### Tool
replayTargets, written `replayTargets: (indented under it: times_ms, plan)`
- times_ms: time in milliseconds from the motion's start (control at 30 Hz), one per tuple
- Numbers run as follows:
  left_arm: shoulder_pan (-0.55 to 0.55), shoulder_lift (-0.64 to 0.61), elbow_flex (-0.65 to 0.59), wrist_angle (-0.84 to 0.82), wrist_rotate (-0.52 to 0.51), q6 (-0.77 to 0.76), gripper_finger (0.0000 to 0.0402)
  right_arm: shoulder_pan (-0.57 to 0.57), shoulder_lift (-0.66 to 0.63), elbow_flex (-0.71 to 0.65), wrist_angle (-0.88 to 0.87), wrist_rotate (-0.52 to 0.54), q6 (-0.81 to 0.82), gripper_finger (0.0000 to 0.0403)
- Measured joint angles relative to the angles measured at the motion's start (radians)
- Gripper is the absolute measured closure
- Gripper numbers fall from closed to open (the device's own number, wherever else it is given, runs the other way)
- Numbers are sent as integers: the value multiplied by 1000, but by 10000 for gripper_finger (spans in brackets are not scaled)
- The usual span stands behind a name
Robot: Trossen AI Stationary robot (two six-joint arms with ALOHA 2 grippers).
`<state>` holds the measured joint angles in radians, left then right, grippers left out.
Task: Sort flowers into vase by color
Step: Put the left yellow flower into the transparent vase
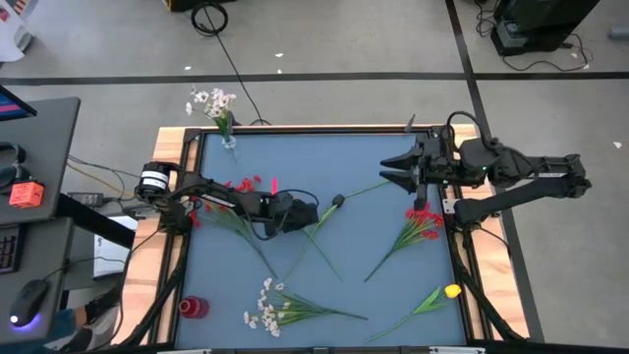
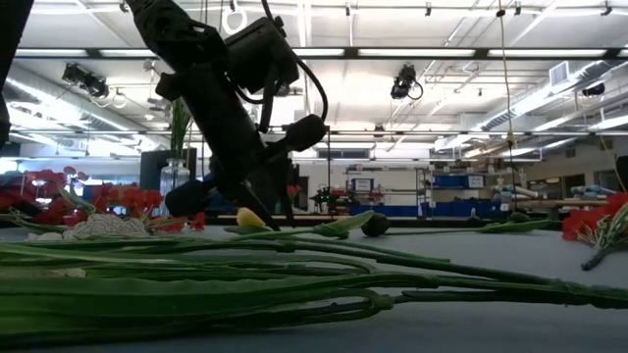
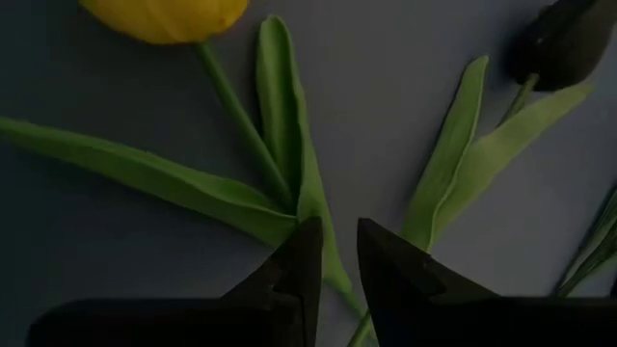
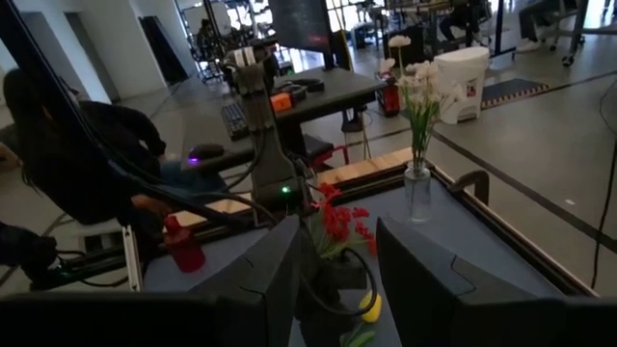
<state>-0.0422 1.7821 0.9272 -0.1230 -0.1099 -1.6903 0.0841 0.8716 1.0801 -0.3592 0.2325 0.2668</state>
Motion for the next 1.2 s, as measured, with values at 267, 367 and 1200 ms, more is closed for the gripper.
replayTargets:
  times_ms: [267,367,1200]
  plan:
    - [0,0,-2,0,-1,38,322,14,-59,-77,124,1,0,256]
    - [-1,1,6,-11,0,54,322,20,-106,-124,125,-3,0,256]
    - [-1,-59,148,-311,8,206,318,20,-150,-198,216,1,0,256]
